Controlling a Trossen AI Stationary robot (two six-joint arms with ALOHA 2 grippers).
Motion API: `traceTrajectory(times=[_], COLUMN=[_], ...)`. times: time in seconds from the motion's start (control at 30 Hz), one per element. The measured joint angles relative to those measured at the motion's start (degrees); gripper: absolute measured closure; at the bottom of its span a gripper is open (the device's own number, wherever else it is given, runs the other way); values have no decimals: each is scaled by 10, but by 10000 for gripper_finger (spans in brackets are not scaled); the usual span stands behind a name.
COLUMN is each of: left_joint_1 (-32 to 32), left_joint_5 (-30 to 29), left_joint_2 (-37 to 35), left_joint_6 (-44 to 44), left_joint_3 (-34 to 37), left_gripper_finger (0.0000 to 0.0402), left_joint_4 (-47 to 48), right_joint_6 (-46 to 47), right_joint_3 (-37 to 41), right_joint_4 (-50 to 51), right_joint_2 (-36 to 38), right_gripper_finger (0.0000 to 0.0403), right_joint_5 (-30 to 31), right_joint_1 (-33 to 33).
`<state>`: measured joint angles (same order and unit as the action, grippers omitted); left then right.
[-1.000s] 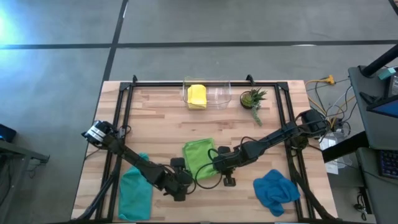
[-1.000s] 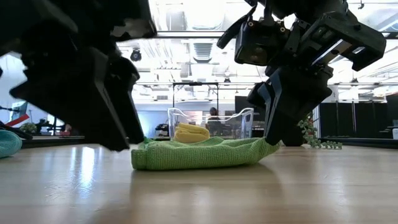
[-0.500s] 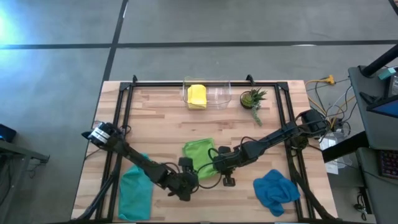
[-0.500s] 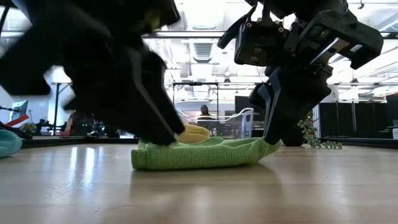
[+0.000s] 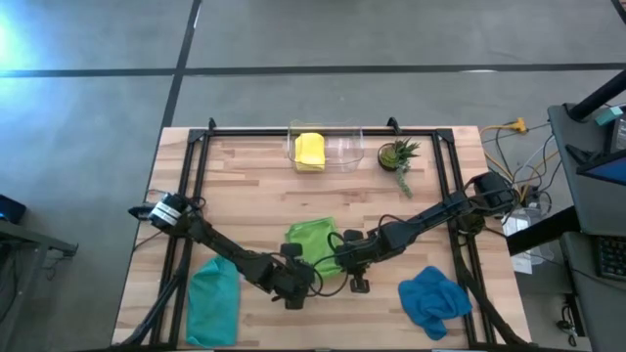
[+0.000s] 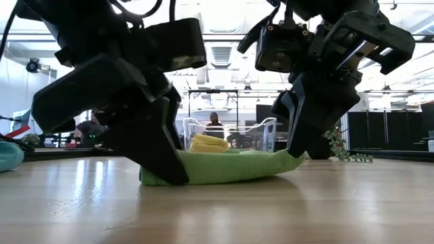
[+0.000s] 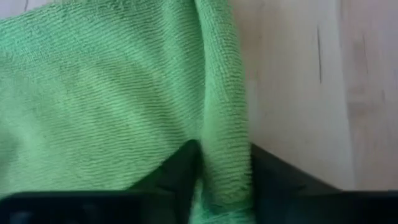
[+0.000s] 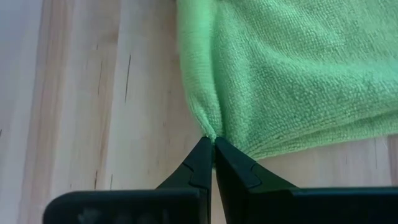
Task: Fold microfiber towels
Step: Fold the green microfiber towel
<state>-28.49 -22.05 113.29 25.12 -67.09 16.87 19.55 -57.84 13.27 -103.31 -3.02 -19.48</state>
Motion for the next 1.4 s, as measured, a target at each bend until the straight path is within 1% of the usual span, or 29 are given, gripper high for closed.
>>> traceTrajectory(times=[0.07,0.1,0.13,0.3,0.6,0.73,0.8,1.07,1.23,1.33,1.4], left_joint_1=[0,1,2,4,3,4,4,5,5,5,5], left_joint_5=[-2,0,3,-5,-25,-29,-29,-29,-29,-26,-25], left_joint_2=[-5,-9,-12,-33,-98,-111,-111,-109,-109,-109,-109], left_joint_6=[-1,-1,-1,-5,-5,-3,0,0,0,0,0], left_joint_3=[-2,-3,-4,-11,-3,2,4,9,10,11,13], left_gripper_finger=[358,379,388,396,399,400,400,400,400,400,400], left_joint_4=[7,14,18,36,41,63,80,77,77,77,76], right_joint_6=[0,0,0,6,2,1,0,13,32,67,100], right_joint_3=[0,0,0,-12,-81,-102,-102,-88,-75,-38,-1], right_joint_4=[-1,-1,-3,-1,3,59,82,81,26,-51,-114], right_joint_2=[0,0,0,0,1,1,1,3,28,45,49], right_gripper_finger=[394,394,394,394,394,394,394,391,379,376,376], right_joint_5=[-1,-2,-2,-7,-8,0,3,1,0,0,-21], right_joint_1=[0,0,0,0,6,15,18,20,32,50,68])
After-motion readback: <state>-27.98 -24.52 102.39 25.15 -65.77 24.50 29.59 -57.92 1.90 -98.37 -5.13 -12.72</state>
